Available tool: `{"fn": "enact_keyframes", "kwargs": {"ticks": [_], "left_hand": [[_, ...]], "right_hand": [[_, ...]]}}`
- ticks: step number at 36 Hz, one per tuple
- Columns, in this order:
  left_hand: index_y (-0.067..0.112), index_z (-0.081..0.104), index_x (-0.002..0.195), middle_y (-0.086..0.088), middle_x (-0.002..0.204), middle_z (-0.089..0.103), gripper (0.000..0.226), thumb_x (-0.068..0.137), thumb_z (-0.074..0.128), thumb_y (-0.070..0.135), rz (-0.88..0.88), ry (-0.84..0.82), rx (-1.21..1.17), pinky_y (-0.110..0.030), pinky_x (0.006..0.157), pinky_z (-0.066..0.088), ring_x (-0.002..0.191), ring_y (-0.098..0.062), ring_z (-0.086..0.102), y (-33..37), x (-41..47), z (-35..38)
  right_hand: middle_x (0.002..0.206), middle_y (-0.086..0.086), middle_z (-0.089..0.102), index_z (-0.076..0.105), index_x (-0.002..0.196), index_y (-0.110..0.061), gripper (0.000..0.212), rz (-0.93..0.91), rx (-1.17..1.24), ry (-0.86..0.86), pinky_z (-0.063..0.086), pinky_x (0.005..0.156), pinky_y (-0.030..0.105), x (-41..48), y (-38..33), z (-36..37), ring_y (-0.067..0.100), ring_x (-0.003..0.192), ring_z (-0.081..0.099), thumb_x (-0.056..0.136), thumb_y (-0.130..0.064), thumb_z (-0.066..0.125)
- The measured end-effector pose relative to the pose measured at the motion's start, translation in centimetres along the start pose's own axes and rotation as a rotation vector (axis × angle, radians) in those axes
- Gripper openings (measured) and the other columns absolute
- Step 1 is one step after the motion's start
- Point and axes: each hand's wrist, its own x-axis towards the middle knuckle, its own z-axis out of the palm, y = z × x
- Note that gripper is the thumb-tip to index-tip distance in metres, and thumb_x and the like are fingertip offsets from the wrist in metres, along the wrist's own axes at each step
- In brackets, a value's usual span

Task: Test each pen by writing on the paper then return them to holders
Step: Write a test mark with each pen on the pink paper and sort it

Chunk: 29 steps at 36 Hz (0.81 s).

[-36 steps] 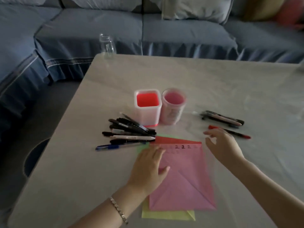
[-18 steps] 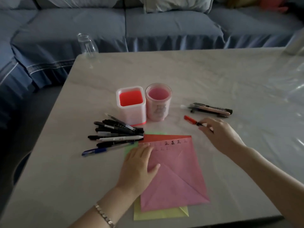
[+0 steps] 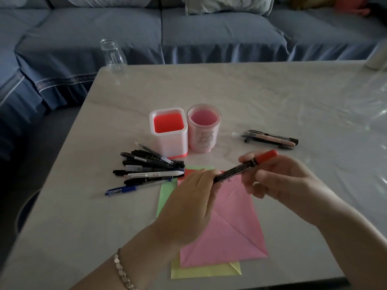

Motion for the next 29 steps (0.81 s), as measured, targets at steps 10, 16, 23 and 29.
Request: {"fn": "enact_keyframes", "kwargs": {"ticks": [10,16,23,29], "left_hand": [[0.016,0.055,0.104,0.004,0.085,0.066,0.031,0.097,0.03,0.032,-0.022,-0.108,-0.207,-0.026,0.057,0.046,0.067,-0.012,0.06,1.1,-0.8,0.6],[0.038,0.043,0.114,0.002,0.082,0.068,0.03,0.092,0.028,0.052,-0.03,-0.276,-0.267,-0.035,0.062,0.046,0.066,-0.017,0.062,0.3,-1.3,-0.2],[0.016,0.047,0.124,0.021,0.072,0.044,0.04,0.096,0.026,0.034,-0.244,-0.127,-0.131,-0.005,0.069,0.033,0.077,0.009,0.048,-2.5,-2.7,-0.1],[0.015,0.046,0.1,-0.002,0.085,0.058,0.016,0.088,0.036,0.012,-0.238,0.079,0.29,-0.023,0.076,0.034,0.085,-0.015,0.04,-7.9,-6.0,1.2]], "right_hand": [[0.042,-0.009,0.029,0.032,0.045,-0.022,0.05,-0.09,-0.172,0.558,0.027,0.041,0.018,2.5,4.5,5.2,0.008,0.041,0.028,0.087,-0.009,0.054],[0.042,-0.01,0.032,0.037,0.046,-0.023,0.039,-0.149,-0.095,0.345,0.026,0.037,0.014,1.5,4.8,4.3,0.004,0.037,0.029,0.078,-0.016,0.056],[0.038,0.002,0.034,0.038,0.059,-0.006,0.032,-0.235,-0.087,0.653,0.024,0.036,0.016,0.8,5.2,2.9,0.009,0.033,0.029,0.088,-0.007,0.052],[0.038,-0.003,0.042,0.051,0.068,-0.009,0.024,-0.058,-0.233,0.824,0.031,0.041,0.015,0.5,6.7,0.3,0.008,0.037,0.035,0.091,-0.015,0.052]]}}
